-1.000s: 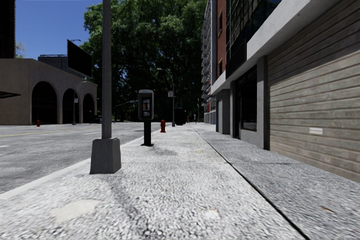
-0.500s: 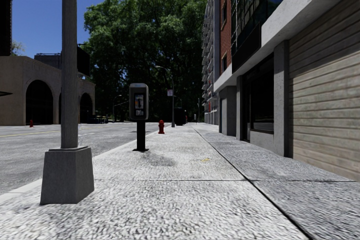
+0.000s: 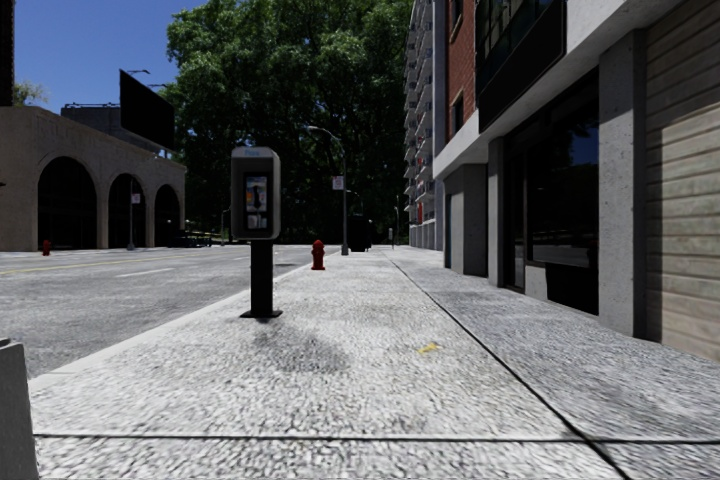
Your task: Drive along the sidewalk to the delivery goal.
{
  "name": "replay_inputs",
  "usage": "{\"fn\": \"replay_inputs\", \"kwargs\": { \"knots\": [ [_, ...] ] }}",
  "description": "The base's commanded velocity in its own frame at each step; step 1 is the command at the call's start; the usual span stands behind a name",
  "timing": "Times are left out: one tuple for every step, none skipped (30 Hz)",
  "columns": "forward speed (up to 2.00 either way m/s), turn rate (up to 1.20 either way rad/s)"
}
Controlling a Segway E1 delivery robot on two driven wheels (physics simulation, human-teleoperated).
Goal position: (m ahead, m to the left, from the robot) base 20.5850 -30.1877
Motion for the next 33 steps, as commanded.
{"fn": "replay_inputs", "kwargs": {
  "knots": [
    [2.0, -0.17],
    [2.0, 0.0],
    [2.0, 0.0],
    [2.0, 0.0],
    [2.0, 0.0],
    [2.0, 0.0],
    [2.0, 0.0],
    [2.0, 0.0],
    [2.0, 0.0],
    [2.0, 0.0],
    [2.0, 0.0],
    [2.0, -0.03],
    [2.0, -0.03],
    [2.0, -0.11],
    [2.0, -0.13],
    [2.0, -0.14],
    [2.0, -0.14],
    [2.0, -0.16],
    [2.0, -0.17],
    [2.0, -0.17],
    [2.0, -0.18],
    [2.0, -0.18],
    [2.0, -0.22],
    [2.0, -0.22],
    [2.0, -0.27],
    [2.0, -0.29],
    [2.0, -0.3],
    [2.0, -0.3],
    [2.0, -0.3],
    [2.0, -0.28],
    [2.0, -0.07],
    [2.0, -0.07],
    [2.0, 0.0]
  ]
}}
